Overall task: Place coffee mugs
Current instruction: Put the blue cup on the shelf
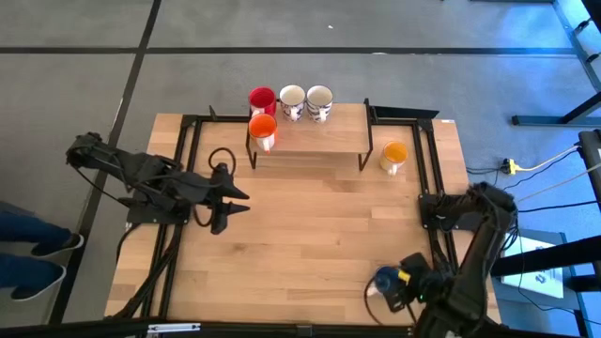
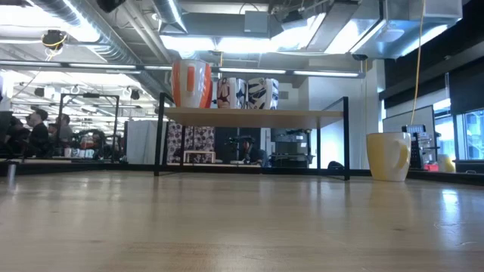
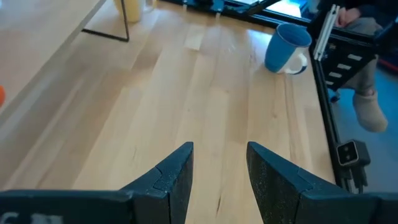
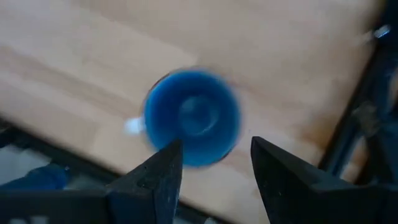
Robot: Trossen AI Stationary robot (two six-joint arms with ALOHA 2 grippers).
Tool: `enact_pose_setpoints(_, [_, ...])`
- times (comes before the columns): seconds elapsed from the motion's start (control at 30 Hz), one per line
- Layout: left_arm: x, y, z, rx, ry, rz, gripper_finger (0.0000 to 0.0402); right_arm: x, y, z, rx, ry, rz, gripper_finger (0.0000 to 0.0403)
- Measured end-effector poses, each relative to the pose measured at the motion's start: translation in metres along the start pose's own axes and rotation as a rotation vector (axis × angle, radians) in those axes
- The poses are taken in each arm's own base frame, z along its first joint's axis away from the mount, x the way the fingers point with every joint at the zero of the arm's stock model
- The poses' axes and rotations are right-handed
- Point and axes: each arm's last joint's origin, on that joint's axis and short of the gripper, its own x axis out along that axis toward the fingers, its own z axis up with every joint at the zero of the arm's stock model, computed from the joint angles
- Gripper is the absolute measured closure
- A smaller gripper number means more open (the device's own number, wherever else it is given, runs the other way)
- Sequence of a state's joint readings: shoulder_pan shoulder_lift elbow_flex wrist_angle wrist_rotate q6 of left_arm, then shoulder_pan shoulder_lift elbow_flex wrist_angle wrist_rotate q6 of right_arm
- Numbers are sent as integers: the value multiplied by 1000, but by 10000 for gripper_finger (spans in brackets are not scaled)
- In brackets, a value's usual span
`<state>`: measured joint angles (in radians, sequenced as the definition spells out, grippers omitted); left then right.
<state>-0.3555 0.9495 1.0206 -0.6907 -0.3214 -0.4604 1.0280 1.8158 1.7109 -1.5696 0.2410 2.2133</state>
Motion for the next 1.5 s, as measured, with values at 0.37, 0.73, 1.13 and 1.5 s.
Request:
enact_pose_setpoints(0.37, [3, 4, 2, -44, -3, 27, 257, 41, -31, 26, 20, 171, 57, 224])
enact_pose_setpoints(0.73, [3, 4, 2, -44, -4, 28, 257, 88, -24, 43, -29, 266, 24, 233])
enact_pose_setpoints(1.13, [3, 4, 2, -21, -4, 28, 257, 102, -16, 56, -159, 290, 63, 392])
enact_pose_setpoints(1.5, [3, 4, 2, -16, -2, 26, 257, 88, 20, 125, -640, 127, 236, 399])
